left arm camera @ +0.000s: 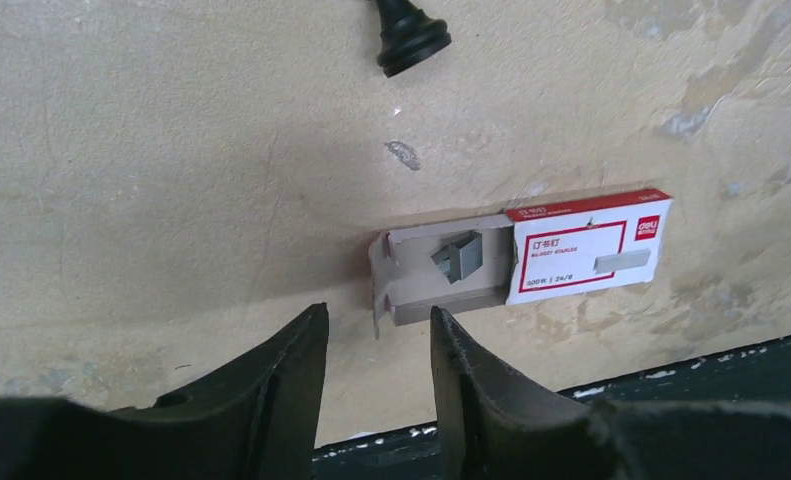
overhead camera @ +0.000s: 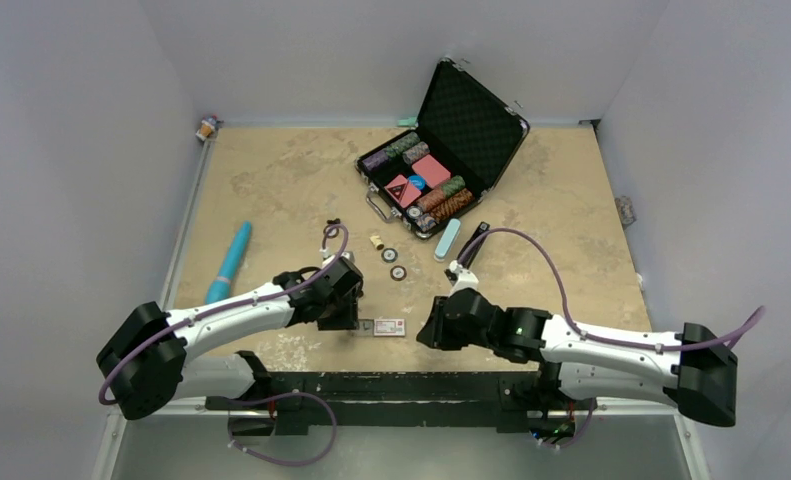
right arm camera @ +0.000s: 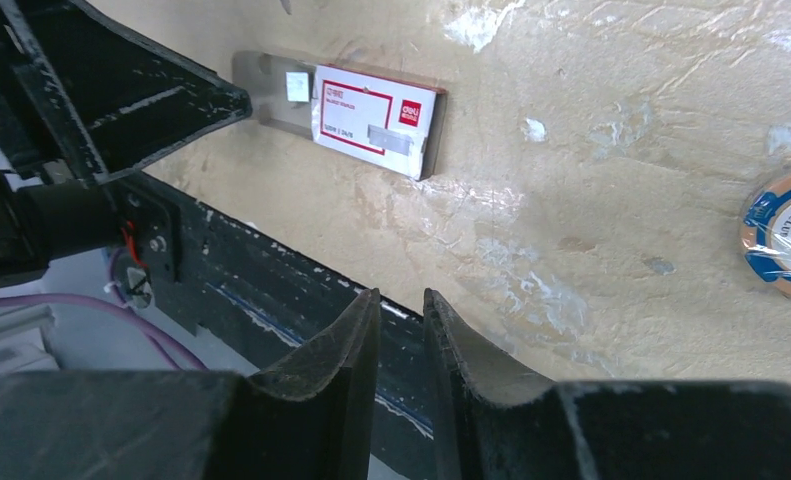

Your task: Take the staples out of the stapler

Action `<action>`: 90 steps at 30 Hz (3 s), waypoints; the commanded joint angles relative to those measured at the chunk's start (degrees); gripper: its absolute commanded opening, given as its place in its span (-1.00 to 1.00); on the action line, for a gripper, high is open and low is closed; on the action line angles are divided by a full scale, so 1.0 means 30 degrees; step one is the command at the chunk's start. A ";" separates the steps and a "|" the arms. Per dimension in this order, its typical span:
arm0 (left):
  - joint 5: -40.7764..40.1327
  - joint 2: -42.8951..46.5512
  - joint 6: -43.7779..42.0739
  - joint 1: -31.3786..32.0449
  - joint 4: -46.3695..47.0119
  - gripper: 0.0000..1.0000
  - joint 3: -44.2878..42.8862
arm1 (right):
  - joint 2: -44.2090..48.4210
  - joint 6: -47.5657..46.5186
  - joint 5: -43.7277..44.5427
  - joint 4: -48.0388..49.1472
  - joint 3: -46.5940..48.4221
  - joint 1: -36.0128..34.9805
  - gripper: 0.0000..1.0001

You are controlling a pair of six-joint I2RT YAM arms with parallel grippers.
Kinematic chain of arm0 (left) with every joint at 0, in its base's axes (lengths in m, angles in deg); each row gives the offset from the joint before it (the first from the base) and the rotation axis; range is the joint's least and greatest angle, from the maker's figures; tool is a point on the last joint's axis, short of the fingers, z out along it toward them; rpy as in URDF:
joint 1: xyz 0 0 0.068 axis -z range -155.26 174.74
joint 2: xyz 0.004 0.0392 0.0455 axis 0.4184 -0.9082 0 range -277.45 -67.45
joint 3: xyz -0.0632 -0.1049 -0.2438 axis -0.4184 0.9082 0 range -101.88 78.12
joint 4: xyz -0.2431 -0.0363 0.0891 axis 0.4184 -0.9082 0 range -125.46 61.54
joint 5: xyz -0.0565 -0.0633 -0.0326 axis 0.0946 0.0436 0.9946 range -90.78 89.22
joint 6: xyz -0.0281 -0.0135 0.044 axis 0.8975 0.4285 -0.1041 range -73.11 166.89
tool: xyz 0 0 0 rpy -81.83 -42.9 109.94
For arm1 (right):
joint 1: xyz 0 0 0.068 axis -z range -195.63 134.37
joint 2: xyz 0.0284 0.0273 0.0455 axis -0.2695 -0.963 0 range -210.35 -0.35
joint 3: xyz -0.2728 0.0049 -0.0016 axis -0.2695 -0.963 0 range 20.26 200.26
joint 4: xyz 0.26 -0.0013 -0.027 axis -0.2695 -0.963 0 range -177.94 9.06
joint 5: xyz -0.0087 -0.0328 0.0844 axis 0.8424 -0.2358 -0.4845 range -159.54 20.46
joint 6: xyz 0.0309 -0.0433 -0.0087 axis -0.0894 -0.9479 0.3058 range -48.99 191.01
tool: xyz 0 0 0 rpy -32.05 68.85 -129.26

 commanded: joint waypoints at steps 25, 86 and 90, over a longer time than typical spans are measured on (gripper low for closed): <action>-0.2472 0.2157 -0.0402 -0.0100 -0.0887 -1.00 0.0934 | -0.6343 -0.0597 0.1783 -0.1094 0.3688 -0.0560 -1.00; 0.0754 -0.0334 -0.1275 -0.0116 0.4876 -1.00 0.2645 | -1.2848 -0.2061 0.3906 -0.1690 0.6843 -0.0075 -1.00; 0.0856 -0.0220 -0.1191 -0.0104 0.5106 -1.00 0.2914 | -1.2864 -0.2068 0.3798 -0.1584 0.6785 -0.0067 -1.00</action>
